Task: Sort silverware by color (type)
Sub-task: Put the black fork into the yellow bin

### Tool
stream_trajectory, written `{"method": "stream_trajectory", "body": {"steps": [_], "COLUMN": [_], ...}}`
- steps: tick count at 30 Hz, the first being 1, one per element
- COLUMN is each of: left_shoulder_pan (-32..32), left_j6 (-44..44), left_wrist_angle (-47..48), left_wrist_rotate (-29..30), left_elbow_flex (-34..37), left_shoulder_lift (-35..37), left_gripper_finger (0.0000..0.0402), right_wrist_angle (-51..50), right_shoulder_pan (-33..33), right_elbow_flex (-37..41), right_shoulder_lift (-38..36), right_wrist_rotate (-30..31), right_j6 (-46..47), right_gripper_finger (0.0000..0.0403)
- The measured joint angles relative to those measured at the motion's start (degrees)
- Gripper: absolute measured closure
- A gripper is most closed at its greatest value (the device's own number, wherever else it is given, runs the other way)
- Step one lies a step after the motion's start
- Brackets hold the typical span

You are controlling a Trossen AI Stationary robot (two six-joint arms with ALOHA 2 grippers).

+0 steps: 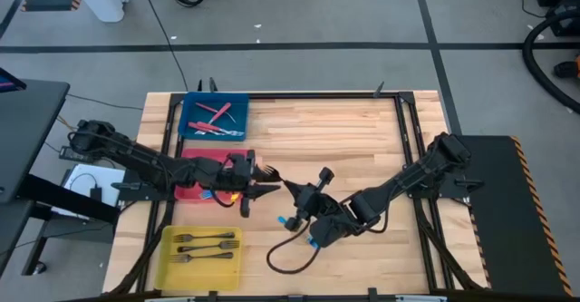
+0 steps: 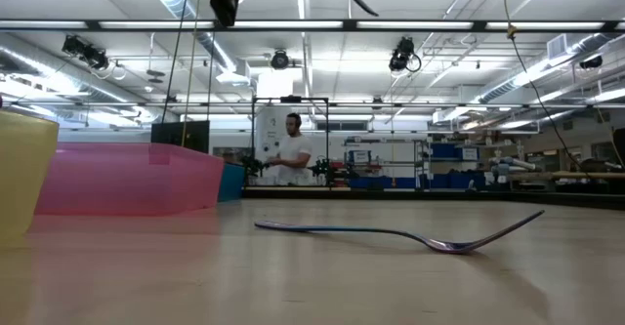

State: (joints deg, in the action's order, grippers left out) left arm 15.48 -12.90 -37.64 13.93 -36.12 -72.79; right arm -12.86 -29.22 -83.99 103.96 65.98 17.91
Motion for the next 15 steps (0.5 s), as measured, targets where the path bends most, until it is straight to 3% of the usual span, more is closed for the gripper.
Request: {"method": "stream_trajectory", "body": {"steps": [15], "left_shoulder_pan": [-3.9], "left_j6": [0.1], "left_wrist_angle": [-3.0], "left_wrist_rotate": [-0.3], "left_elbow_flex": [0.0], "left_shoulder_lift": [0.0], "left_gripper_finger": [0.0309], "right_wrist_angle": [-0.1], "right_shoulder_pan": [2.7], "right_elbow_flex": [0.0], "right_shoulder_lift": [0.0], "right_wrist_rotate": [-5.5], "right_j6": [-0.6], "right_gripper_finger": [0.0394]}}
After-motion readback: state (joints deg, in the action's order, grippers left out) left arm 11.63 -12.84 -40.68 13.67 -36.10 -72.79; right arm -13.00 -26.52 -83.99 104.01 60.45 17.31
